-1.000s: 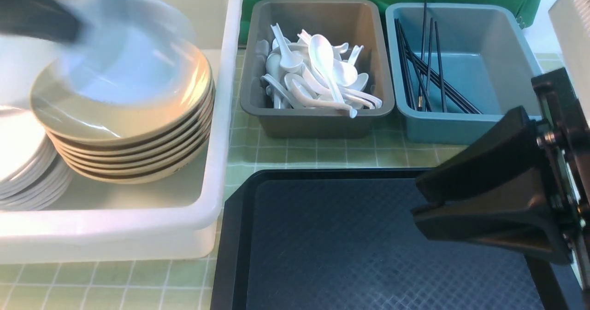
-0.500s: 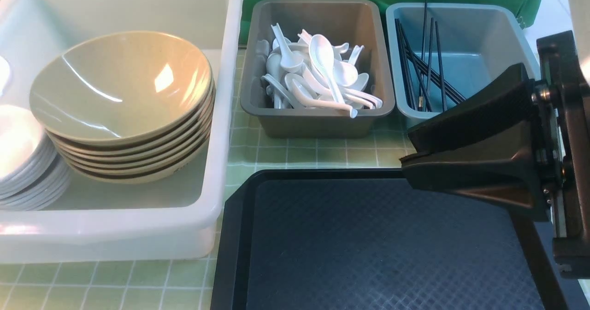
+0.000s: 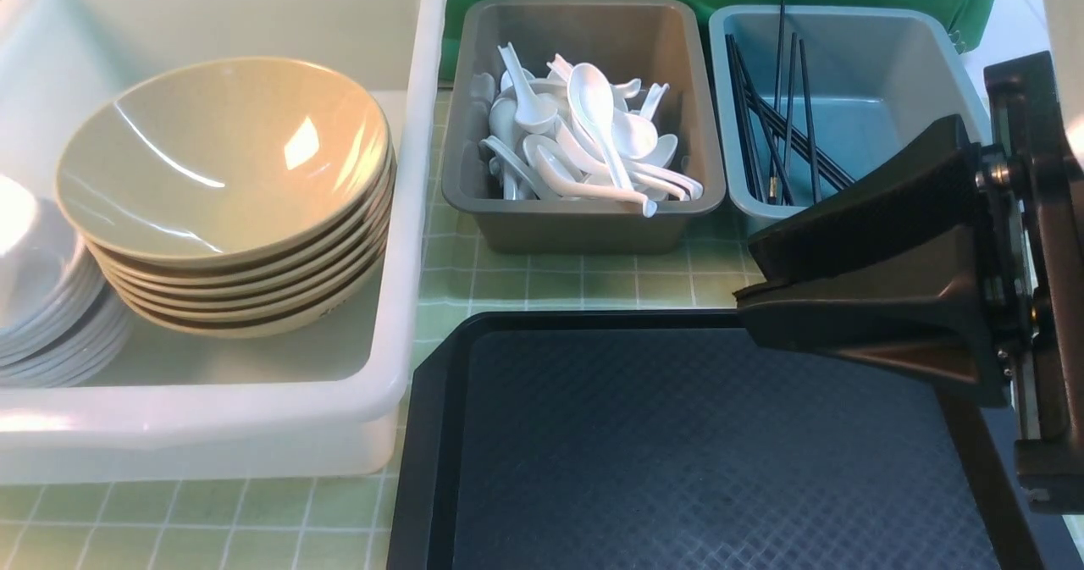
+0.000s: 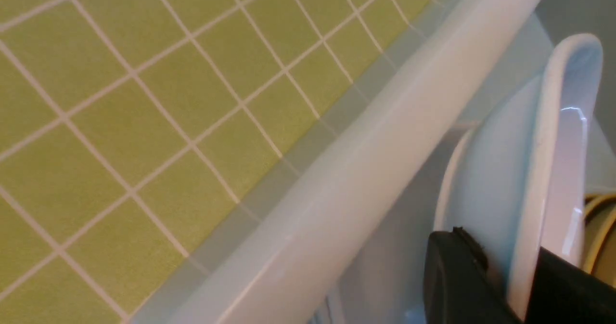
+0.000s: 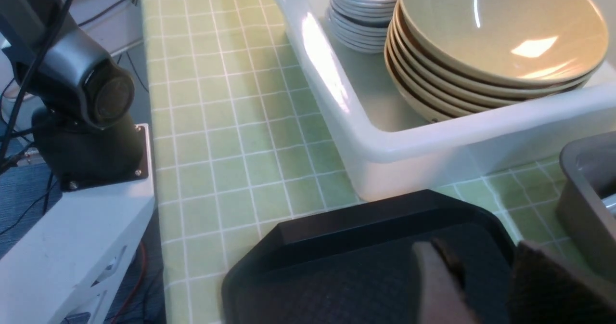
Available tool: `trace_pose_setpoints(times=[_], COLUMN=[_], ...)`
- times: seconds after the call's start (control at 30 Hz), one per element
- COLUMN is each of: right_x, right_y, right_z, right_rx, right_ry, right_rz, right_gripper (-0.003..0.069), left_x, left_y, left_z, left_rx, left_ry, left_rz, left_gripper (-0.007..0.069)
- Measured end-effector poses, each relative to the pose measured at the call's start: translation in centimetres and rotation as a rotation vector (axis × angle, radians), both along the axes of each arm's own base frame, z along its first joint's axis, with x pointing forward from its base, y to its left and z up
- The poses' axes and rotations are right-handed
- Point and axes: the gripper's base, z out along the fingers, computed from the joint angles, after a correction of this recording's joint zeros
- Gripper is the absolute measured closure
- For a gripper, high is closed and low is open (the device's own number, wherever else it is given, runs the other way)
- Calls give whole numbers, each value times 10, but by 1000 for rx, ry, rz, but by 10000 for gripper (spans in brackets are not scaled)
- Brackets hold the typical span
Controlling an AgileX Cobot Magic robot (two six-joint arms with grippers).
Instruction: On green table put chopsticks spoon bowls plates into blue grey white boxes.
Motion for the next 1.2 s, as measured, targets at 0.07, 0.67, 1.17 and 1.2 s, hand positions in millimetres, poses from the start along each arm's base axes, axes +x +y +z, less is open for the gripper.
trace_pose_setpoints(times=[0.07,0.67,1.17,1.2], right_x=[0,0,7,8], right_y=[0,0,-6,-7], right_z=[0,0,-4,-5], right_rx=[0,-2,-78,-82], right_ry=[0,2,-37,-34], right_rz=[0,3,-78,-85], right_gripper=[424,424,424,424], left_x=[7,0,-21,-21], left_y=[-7,-14,-163,-169], left_z=[-4,-1,106,106], left_rx=[16,82,337,338], left_ry=[18,115,-269,-273], left_rz=[-39,-68,-660,-695], left_gripper=[545,6,172,183])
